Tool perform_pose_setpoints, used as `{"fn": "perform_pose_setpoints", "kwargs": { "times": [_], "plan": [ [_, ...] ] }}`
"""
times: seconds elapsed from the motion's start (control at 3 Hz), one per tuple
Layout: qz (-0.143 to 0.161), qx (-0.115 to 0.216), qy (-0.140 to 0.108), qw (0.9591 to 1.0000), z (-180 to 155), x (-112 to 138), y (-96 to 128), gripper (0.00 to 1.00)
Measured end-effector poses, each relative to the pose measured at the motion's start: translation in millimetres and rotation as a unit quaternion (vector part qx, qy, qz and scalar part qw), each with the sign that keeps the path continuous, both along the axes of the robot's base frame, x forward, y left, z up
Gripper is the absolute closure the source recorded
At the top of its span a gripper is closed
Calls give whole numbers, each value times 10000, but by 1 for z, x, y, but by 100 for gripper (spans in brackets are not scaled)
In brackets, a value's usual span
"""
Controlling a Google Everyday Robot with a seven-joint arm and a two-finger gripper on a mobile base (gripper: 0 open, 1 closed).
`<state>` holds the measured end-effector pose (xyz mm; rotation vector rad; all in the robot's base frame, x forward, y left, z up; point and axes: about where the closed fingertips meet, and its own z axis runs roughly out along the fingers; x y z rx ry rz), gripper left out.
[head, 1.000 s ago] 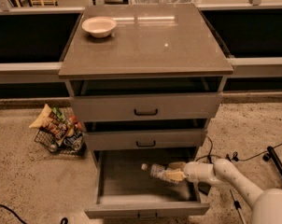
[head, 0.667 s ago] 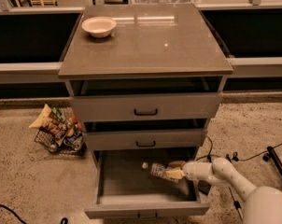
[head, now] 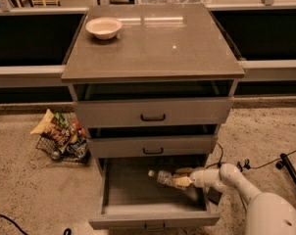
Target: Place blue plastic bottle into bottom drawer
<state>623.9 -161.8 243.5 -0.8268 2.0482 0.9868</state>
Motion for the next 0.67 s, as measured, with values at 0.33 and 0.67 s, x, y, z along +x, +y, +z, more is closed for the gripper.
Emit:
{"fn": "perform_pose_setpoints", "kwargs": {
  "times": [0.33,0.67],
  "plan": [
    [14,5,-2,10000,0,1,1,4],
    [27,94,-66,9999,8,-1,0,0]
  ]
}}
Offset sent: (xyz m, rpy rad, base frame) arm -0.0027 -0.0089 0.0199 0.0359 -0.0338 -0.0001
